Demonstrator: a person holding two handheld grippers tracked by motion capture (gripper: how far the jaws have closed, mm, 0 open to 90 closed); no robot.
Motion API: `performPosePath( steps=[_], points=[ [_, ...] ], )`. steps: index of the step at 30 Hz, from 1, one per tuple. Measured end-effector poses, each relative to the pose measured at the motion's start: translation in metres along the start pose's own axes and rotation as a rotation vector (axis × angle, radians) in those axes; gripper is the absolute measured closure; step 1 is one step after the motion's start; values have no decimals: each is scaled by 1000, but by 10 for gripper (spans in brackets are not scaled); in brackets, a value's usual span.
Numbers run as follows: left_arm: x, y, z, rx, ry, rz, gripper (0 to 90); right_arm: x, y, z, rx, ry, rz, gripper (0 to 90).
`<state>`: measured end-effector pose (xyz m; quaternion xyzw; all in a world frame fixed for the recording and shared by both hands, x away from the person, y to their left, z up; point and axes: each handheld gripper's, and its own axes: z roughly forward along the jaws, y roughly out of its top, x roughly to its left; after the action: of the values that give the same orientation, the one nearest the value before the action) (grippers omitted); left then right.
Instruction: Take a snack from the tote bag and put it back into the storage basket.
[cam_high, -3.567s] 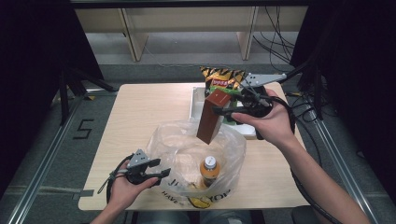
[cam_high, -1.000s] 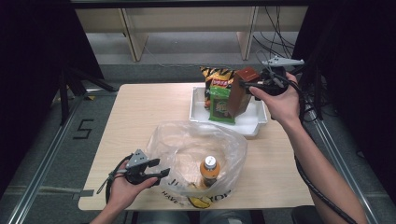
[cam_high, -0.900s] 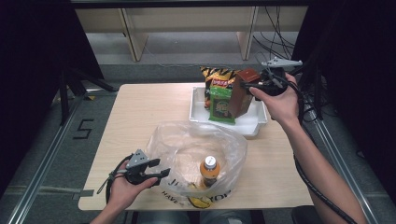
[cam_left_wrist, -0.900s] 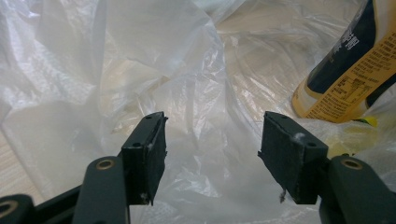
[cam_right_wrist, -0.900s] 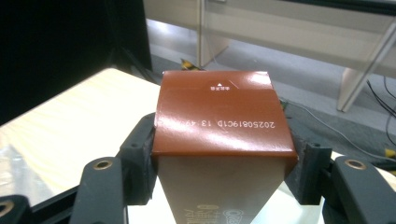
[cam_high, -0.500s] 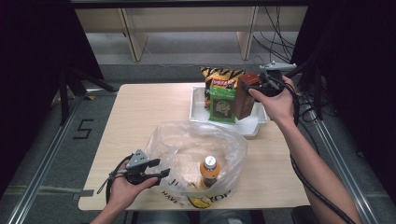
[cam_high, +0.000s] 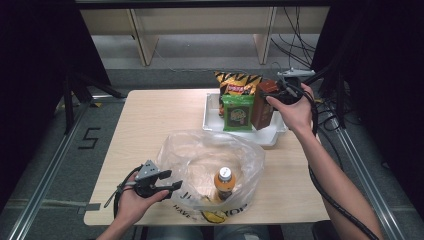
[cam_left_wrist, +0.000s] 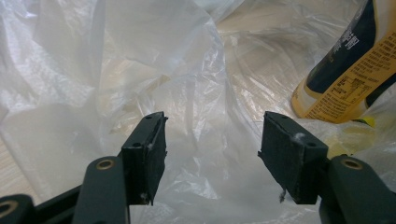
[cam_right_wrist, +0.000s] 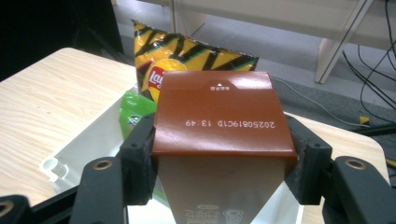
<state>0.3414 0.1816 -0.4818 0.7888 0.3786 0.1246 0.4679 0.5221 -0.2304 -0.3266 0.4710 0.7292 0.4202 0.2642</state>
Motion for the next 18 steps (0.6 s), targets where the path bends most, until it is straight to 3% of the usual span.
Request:
performPosePath(
  steps=[2, 3, 6, 7, 9, 11, 13, 14, 18],
  points=[
    [0, 0, -1, 5, 9, 14, 399, 0, -2, 2, -3, -7, 10, 391],
    [1, 0, -1, -1, 3, 19, 399, -2, -3, 3, 2, -15, -12, 391],
    [1, 0, -1, 3, 6, 19, 399, -2, -5, 6, 26, -29, 18, 391],
    [1, 1, -1, 6, 9, 20, 399, -5, -7, 8, 12, -28, -1, 390],
    [1, 0, -1, 1, 5, 18, 399, -4, -9, 10, 13, -35, 33, 390],
    [1, 0, -1, 0, 4, 18, 399, -7, -10, 12, 29, -42, -11, 390],
    [1, 1, -1, 1, -1, 20, 399, -5, -12, 14, 37, -41, 34, 390],
    [1, 0, -1, 0, 1, 20, 399, -8, -13, 16, 29, -34, 6, 390],
    [2, 0, -1, -5, 3, 19, 398, -7, -16, 20, 44, -46, 40, 389]
  ],
)
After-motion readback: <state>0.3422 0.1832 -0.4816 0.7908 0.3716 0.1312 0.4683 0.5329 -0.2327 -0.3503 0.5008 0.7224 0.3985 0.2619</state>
